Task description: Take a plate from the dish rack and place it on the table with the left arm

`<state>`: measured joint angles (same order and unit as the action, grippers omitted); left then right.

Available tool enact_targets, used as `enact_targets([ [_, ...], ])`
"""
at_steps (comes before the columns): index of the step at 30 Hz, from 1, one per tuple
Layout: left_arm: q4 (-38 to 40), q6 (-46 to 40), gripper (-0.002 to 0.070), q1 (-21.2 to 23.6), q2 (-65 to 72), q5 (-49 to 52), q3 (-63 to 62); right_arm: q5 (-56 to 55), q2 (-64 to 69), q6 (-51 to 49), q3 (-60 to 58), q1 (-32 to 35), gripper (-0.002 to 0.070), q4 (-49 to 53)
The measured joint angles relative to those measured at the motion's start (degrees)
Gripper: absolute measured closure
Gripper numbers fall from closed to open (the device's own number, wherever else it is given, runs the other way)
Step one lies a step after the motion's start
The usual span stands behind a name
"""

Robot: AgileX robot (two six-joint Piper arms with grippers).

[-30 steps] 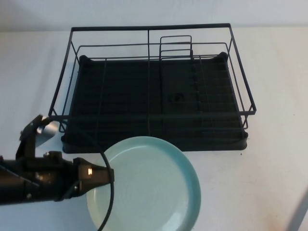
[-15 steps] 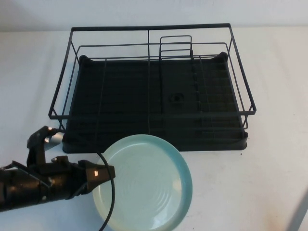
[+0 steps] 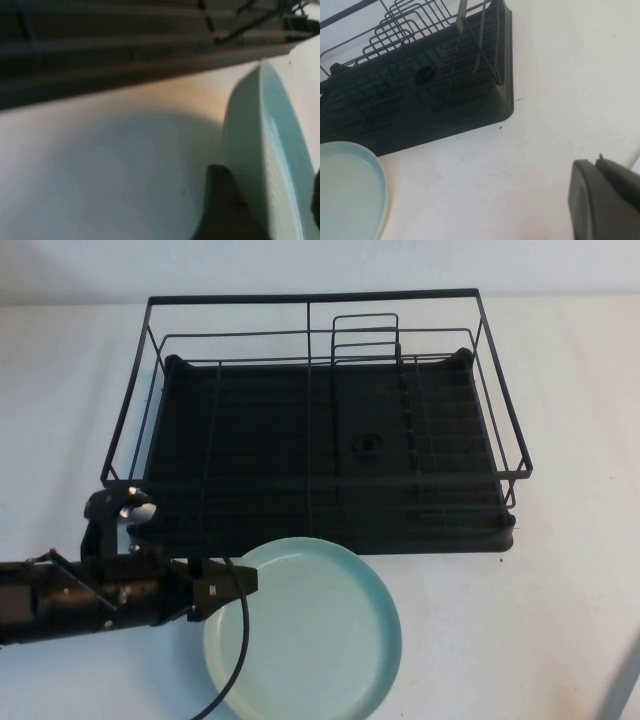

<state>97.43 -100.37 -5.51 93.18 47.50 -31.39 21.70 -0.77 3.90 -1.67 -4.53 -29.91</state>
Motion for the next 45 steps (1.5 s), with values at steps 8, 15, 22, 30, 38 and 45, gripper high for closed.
enact_targets([
  [8,-0.16,-0.37,0.0272,0.13,-0.02,0.89,-3.93,0.0,0.0,0.0,0.0,0.0,0.0694,-0.04],
  [15,-5.83,0.6,0.046,6.26,-5.8,6.86,-5.56,0.0,0.0,0.0,0.0,0.0,0.0694,-0.04],
  [22,-14.13,0.63,0.0662,13.56,-21.87,9.68,-5.66,0.0,0.0,0.0,0.0,0.0,0.0694,-0.04],
  [30,-32.62,15.39,0.0674,11.43,-43.31,-1.19,-5.66,0.1,0.0,0.0,0.0,0.0,0.0694,-0.04],
  [38,-37.27,24.5,0.0675,10.36,-54.47,9.62,-5.66,0.1,0.0,0.0,0.0,0.0,0.0694,-0.04],
  [45,-37.74,24.94,0.0675,10.36,-58.32,10.83,-5.66,0.1,0.0,0.0,0.0,0.0,0.0694,-0.04],
])
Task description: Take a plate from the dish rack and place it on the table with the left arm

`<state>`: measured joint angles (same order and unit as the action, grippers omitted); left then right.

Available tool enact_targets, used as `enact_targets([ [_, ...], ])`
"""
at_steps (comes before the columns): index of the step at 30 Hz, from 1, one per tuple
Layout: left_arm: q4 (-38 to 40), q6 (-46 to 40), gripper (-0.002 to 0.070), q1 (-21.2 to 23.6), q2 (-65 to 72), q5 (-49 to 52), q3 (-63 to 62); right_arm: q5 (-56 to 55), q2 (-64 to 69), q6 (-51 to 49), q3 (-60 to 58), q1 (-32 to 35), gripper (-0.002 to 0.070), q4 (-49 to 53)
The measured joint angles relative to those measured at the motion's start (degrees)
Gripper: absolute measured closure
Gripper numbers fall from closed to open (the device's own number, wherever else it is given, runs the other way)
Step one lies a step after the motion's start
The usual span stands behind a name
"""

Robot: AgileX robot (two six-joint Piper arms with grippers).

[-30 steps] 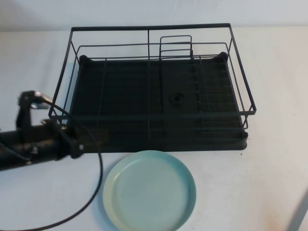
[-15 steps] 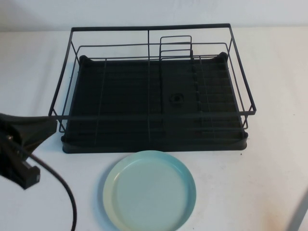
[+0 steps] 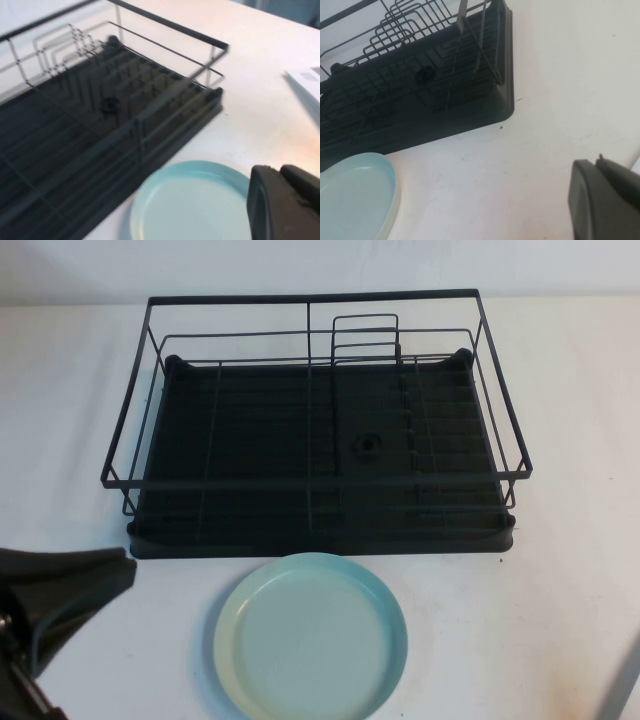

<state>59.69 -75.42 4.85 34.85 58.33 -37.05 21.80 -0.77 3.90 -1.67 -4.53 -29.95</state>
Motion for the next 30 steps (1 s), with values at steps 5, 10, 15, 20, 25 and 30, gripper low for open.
enact_targets([
  [5,-0.91,3.68,0.0675,0.0,-1.4,-3.56,0.0,0.0,0.0,0.0,0.0,0.0,0.0694,0.0],
  [10,-4.63,15.07,0.0676,0.0,-2.17,-3.92,0.0,0.1,0.0,0.0,0.0,0.0,0.0694,0.0],
  [15,-9.4,19.83,0.0676,-4.54,-6.73,-6.39,0.0,0.1,0.0,0.0,0.0,0.0,0.0694,0.0],
  [20,-16.08,20.69,0.0676,-12.23,-11.84,-10.08,0.0,0.1,0.0,0.0,0.0,0.0,0.0694,0.0],
  [25,-24.25,27.98,0.0676,-13.48,-12.95,-10.39,0.0,0.1,0.0,0.0,0.0,0.0,0.0694,0.0],
  [30,-26.83,36.81,0.0676,-13.61,-12.99,-10.87,0.85,0.1,0.0,0.0,0.0,0.0,0.0694,0.0],
])
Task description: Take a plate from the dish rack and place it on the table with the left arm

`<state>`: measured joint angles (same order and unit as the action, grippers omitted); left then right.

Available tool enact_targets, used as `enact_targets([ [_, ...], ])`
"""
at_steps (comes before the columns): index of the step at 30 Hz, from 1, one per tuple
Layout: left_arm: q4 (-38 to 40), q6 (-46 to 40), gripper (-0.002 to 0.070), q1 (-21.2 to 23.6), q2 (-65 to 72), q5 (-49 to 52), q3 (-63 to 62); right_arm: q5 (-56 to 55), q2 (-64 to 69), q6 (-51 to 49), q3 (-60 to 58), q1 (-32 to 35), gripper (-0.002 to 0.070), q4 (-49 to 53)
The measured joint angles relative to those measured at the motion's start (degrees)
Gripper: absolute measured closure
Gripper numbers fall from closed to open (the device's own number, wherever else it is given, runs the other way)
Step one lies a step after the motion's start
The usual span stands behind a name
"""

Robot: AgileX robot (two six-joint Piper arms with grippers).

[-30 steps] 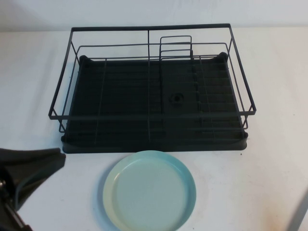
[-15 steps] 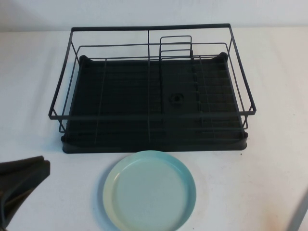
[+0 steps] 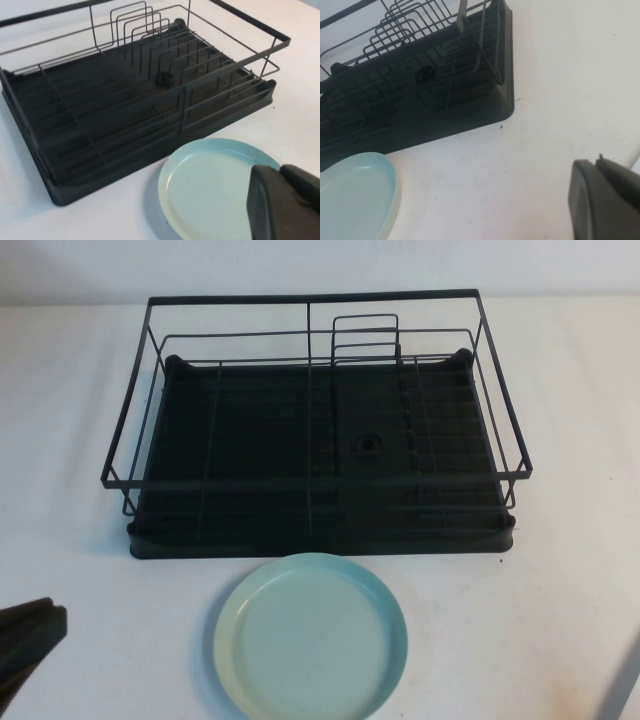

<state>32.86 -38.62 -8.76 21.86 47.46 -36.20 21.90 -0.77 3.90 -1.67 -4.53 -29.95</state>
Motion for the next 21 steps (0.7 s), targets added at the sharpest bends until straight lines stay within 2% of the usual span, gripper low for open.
enact_targets([
  [8,-9.04,5.28,0.0676,0.0,-7.4,-9.63,13.42,0.0,0.0,0.0,0.0,0.0,0.0694,-0.09],
  [15,-24.38,27.56,0.0677,0.0,-21.67,-24.96,29.87,0.0,0.0,0.0,0.0,0.0,0.0694,-0.09],
  [21,-30.62,34.18,0.0677,0.0,-22.34,-36.49,37.42,0.1,0.0,0.0,-0.08,0.0,0.0694,-0.22],
])
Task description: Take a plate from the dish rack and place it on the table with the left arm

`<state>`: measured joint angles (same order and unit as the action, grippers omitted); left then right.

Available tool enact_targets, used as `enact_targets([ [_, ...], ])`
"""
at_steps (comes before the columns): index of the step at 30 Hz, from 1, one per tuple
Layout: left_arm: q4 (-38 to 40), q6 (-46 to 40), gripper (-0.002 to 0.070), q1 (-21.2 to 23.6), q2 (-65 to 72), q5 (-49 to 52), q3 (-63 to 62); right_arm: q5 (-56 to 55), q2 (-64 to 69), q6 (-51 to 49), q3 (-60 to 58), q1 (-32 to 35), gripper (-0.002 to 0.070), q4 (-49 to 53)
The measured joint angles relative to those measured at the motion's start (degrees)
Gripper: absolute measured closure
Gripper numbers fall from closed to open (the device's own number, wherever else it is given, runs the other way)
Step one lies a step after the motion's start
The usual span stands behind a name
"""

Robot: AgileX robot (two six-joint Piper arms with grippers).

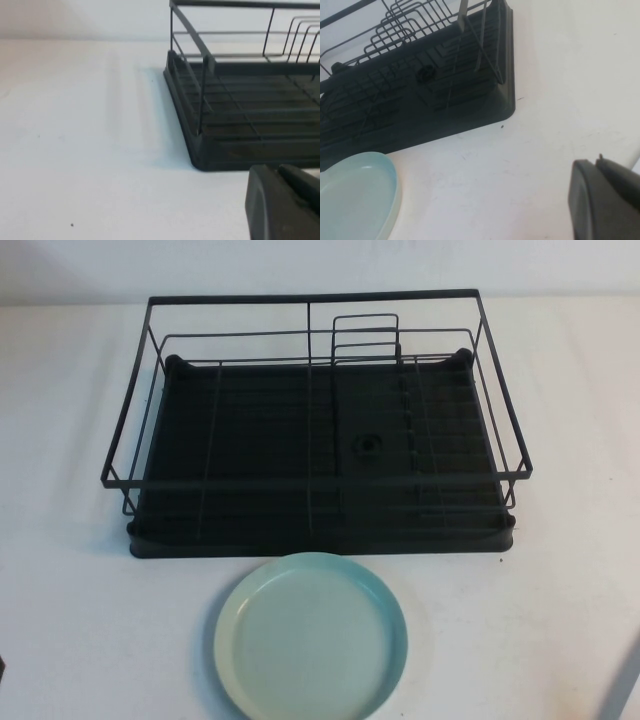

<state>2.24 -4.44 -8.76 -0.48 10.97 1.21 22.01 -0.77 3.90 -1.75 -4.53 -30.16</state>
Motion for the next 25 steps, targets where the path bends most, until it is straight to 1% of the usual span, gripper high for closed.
enact_targets([
  [3,-1.44,0.68,0.0677,0.0,0.0,0.41,0.1,0.0,0.0,0.0,0.0,0.0,0.0694,0.0],
  [9,-2.24,1.14,0.0678,0.0,0.0,8.15,0.14,0.0,0.0,0.0,0.0,0.0,0.0694,0.0],
  [25,-3.29,1.36,0.0678,0.0,0.0,8.73,0.14,0.0,0.0,0.0,0.0,0.0,0.0694,0.0],
])
